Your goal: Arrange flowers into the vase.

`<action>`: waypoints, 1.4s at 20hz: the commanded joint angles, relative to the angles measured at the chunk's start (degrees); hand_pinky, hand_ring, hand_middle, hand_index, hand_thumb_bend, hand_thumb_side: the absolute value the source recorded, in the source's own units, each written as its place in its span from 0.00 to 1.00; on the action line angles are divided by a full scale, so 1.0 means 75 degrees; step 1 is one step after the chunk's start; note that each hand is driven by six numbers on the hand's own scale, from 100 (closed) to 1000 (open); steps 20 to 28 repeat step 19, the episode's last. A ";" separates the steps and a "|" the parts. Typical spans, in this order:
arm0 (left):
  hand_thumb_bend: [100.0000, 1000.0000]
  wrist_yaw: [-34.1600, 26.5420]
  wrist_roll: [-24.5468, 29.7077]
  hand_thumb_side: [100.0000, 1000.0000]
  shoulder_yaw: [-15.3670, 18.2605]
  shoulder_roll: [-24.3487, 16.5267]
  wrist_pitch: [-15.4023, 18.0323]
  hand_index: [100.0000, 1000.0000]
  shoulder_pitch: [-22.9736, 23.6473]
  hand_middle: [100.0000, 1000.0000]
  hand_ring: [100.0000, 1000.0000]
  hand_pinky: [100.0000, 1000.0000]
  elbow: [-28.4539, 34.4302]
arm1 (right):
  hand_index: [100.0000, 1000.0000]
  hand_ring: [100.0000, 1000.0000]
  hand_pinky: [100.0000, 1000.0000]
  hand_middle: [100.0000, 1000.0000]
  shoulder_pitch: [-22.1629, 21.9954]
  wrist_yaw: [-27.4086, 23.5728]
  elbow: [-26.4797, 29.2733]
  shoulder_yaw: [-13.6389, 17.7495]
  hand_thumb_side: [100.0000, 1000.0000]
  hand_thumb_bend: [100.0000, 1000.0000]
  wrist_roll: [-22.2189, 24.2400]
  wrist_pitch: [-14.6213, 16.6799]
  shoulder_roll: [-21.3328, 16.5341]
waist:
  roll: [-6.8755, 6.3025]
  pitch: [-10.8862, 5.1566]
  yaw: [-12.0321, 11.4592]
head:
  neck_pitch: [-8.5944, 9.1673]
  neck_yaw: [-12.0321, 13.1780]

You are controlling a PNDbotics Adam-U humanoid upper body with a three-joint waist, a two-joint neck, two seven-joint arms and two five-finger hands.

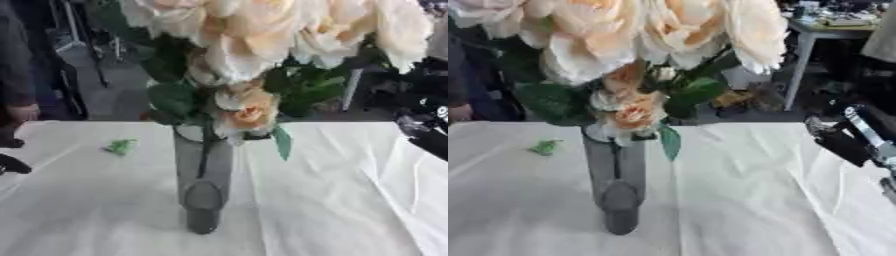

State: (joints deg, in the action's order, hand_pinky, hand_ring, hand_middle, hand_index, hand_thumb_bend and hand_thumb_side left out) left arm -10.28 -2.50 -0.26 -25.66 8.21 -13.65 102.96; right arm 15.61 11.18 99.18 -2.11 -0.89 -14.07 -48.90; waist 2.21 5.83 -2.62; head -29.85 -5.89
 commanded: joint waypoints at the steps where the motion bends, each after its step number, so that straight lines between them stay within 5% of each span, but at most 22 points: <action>1: 1.00 0.0006 0.0003 0.82 0.0073 -0.0084 0.0009 0.73 -0.0058 0.59 0.43 0.52 0.0127 | 0.91 0.83 0.70 0.85 0.0066 -0.0067 0.0079 0.0126 0.82 0.00 -0.0048 0.0008 -0.0155 | -0.0014 -0.0083 0.0004 | 0.0018 0.0022; 28: 1.00 0.0006 -0.0003 0.82 0.0080 -0.0089 0.0022 0.71 -0.0062 0.59 0.43 0.53 0.0106 | 0.90 0.83 0.69 0.84 0.0075 -0.0151 0.0021 0.0109 0.82 0.00 -0.0041 0.0053 -0.0103 | 0.0000 -0.0151 -0.0006 | 0.0041 0.0017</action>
